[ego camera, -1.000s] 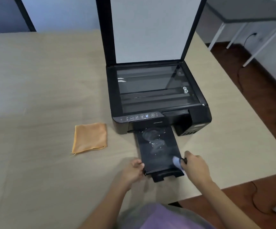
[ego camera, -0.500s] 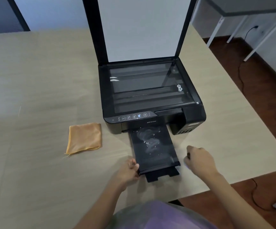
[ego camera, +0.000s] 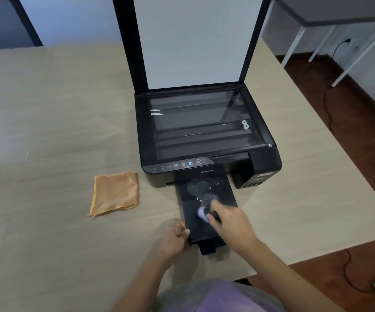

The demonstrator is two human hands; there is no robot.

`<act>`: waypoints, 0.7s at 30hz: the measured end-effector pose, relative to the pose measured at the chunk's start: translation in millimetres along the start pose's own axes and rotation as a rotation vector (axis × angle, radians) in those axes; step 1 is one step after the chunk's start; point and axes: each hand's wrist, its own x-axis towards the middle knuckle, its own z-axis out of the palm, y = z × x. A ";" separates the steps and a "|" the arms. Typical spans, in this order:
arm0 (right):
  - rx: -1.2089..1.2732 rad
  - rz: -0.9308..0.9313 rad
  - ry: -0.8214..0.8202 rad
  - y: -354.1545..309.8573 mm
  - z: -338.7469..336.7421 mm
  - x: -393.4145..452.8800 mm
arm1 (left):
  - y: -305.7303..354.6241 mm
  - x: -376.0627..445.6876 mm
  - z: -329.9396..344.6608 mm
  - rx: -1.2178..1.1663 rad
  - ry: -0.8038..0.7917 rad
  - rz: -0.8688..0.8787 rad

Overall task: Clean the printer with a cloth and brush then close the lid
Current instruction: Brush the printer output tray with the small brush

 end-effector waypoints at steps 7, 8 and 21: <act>-0.143 0.457 -0.086 59.9 -3.3 -0.7 | 2.8 1.8 -0.4 -0.039 -0.005 -0.037; -0.156 0.514 -0.028 70.3 -13.2 -6.2 | 1.2 1.8 0.2 -0.041 -0.002 -0.039; -0.087 0.536 0.004 55.5 -1.6 34.3 | 5.7 -0.1 0.8 -0.055 -0.006 -0.067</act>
